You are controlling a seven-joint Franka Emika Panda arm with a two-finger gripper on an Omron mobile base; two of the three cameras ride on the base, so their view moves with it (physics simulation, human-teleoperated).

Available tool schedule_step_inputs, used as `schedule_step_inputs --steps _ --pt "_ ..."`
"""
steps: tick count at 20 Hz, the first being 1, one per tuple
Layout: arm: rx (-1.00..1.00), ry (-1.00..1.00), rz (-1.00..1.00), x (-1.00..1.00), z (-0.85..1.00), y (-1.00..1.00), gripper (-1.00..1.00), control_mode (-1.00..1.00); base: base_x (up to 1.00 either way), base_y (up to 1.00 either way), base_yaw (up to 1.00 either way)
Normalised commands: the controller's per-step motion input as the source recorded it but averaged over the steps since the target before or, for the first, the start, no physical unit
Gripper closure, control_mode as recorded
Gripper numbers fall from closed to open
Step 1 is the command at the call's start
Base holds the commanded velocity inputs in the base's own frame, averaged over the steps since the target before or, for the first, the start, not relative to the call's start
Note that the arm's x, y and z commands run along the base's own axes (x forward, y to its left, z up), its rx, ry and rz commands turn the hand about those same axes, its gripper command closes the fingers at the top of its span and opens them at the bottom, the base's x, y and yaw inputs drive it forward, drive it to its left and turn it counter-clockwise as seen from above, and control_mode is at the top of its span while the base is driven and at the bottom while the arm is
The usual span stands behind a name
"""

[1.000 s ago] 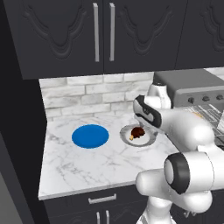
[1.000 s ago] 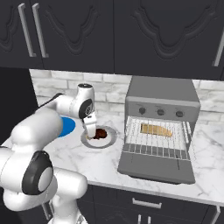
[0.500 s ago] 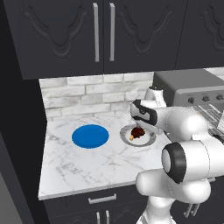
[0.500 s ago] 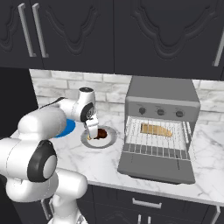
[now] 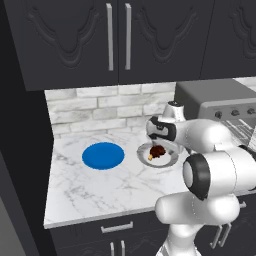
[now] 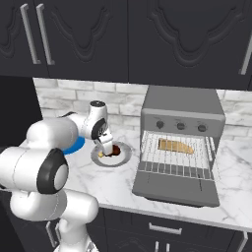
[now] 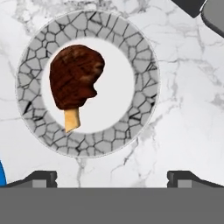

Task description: Open the toaster oven door. Place the baguette on the bottom rack in the toaster oven and place the steak on the top rack.

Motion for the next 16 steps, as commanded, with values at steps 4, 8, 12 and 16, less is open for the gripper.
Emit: schedule_step_inputs --steps 4,8,12,16 --pt "0.00 -0.14 0.06 0.10 -0.19 0.03 -1.00 -1.00 0.00 0.00 0.00" --pt "0.00 -0.08 0.07 0.08 -0.20 0.01 -1.00 -1.00 0.00 0.00 0.00" --pt "-0.01 0.00 0.05 0.18 -0.16 0.05 -1.00 -1.00 0.00 0.00 0.00" --pt "-0.01 0.00 0.05 0.23 -0.12 0.01 -1.00 -1.00 0.00 0.00 0.00"
